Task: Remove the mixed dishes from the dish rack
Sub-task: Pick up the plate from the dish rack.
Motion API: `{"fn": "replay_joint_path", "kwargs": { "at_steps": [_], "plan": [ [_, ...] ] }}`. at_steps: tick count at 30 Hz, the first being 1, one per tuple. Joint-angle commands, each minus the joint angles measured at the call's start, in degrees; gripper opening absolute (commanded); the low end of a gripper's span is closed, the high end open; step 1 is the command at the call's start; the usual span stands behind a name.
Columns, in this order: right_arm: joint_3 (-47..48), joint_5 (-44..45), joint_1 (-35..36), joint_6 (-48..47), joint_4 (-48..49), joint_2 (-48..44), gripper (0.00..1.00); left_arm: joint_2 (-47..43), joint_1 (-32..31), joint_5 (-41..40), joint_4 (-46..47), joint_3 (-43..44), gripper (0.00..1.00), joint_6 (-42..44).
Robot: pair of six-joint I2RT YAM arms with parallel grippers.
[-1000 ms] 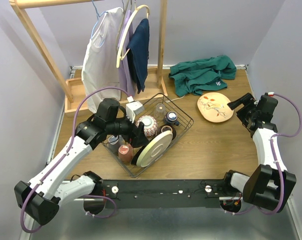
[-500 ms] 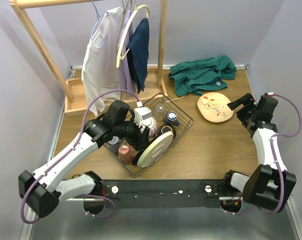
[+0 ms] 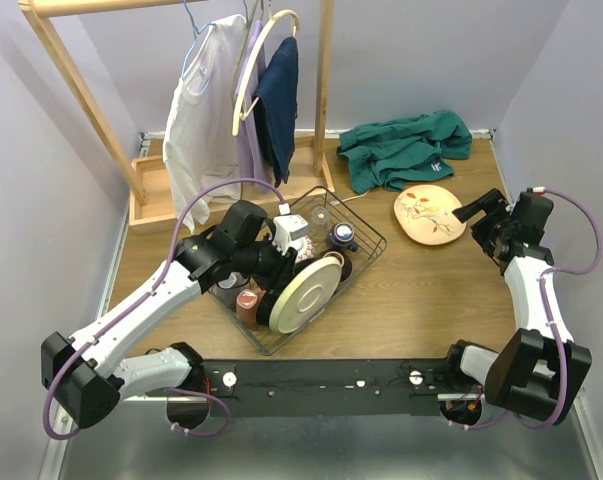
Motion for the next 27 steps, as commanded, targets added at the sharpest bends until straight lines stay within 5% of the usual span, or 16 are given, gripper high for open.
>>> {"fn": "replay_joint_path", "kwargs": {
  "at_steps": [1,14,27],
  "plan": [
    [-1.2,-1.1,0.5,-0.8,-1.3,-0.9,0.93,0.9,-0.3,-1.4,-1.6,0.9,0.36,0.5],
    [-1.3,-1.4,0.5,-0.8,-1.7,-1.1,0.92,0.7,-0.3,3.7,-3.4,5.8,0.01,0.4],
    [-1.3,-1.9,0.5,-0.5,-1.6,-1.3,0.92,-1.1,-0.2,9.1,-3.2,12.6,0.00,-3.5]
  ]
}}
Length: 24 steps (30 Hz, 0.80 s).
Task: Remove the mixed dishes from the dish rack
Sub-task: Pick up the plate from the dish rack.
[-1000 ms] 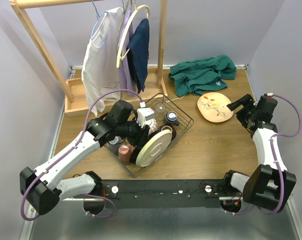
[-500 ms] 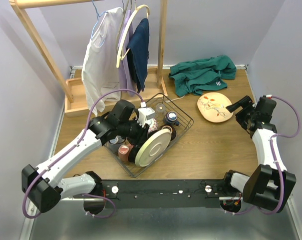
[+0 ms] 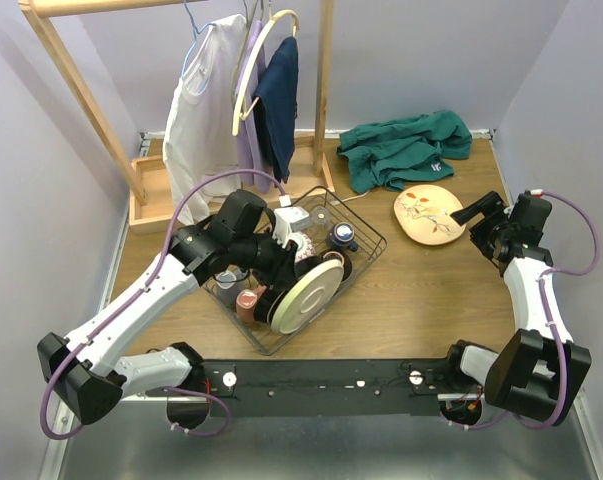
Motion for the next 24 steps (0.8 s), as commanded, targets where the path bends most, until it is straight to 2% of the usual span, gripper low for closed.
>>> {"fn": "replay_joint_path", "kwargs": {
  "at_steps": [1,18,24],
  "plan": [
    [-0.7,-1.1,0.4,-0.6,-0.8,-1.1,0.92,-3.0,-0.1,5.8,3.5,5.4,0.00,-1.1],
    [-0.1,-2.8,0.5,0.0,-0.8,-1.6,0.92,-2.8,-0.1,-6.3,-6.7,17.0,0.00,4.5],
    [0.0,-4.7,0.5,0.5,-1.0,-2.1,0.92,-1.6,-0.2,-15.4,-9.7,21.4,0.00,7.2]
  ]
}}
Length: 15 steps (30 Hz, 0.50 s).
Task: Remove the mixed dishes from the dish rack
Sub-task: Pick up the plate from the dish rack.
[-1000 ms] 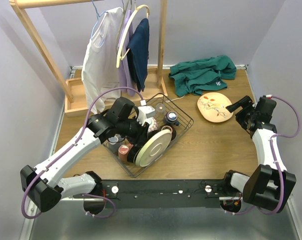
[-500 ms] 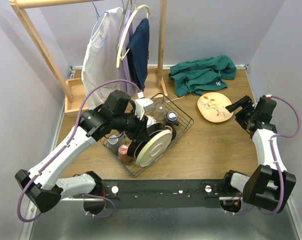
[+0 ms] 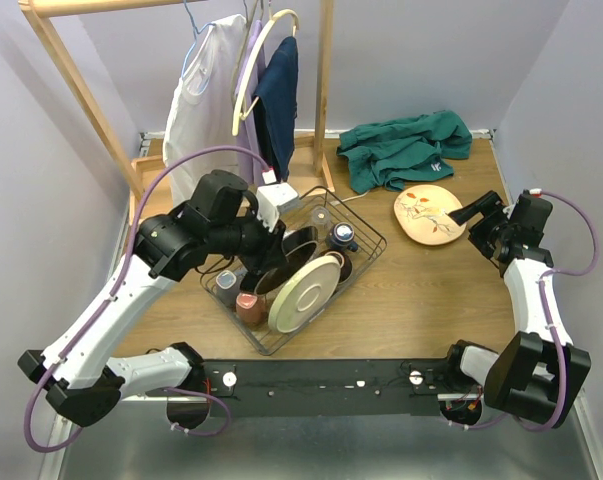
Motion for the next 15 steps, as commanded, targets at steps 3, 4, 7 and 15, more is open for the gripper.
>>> {"fn": "replay_joint_path", "kwargs": {
  "at_steps": [3,4,7,15],
  "plan": [
    [0.0,-4.4,0.5,1.0,-0.7,-1.8,0.92,0.3,-0.1,-9.4,-0.1,7.6,0.00,6.3],
    [0.0,-4.9,0.5,1.1,-0.7,-1.9,0.92,1.0,-0.2,-9.9,-0.3,8.1,0.00,7.2],
    [0.2,-6.4,0.8,1.8,-0.7,-2.5,0.92,2.1,-1.2,-12.6,-0.4,9.7,0.00,8.9],
    [0.2,-11.4,2.5,3.3,-0.7,-4.0,0.92,3.3,-9.5,-24.0,5.5,9.5,0.00,17.0]
  ]
}}
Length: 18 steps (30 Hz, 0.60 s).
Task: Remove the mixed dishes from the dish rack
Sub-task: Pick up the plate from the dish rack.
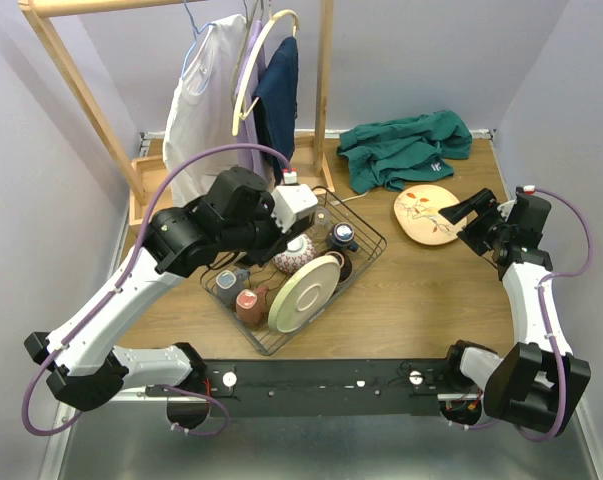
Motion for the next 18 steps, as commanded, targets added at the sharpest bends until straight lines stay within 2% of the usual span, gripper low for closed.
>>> {"fn": "replay_joint_path", "kwargs": {
  "at_steps": [1,12,18],
  "plan": [
    [0.2,-5.3,1.4,1.4,-0.8,-1.9,0.92,-0.9,-5.4,-10.9,11.9,0.8,0.00,8.1],
    [2.2,-14.3,3.3,8.1,0.8,-4.2,0.92,0.5,-12.8,-20.8,29.3,-6.4,0.00,24.4],
    [5.4,-16.1,5.1,10.5,0.2,-5.2,0.92,4.1,-17.9,-26.7,37.2,-9.6,0.00,34.4]
  ]
}}
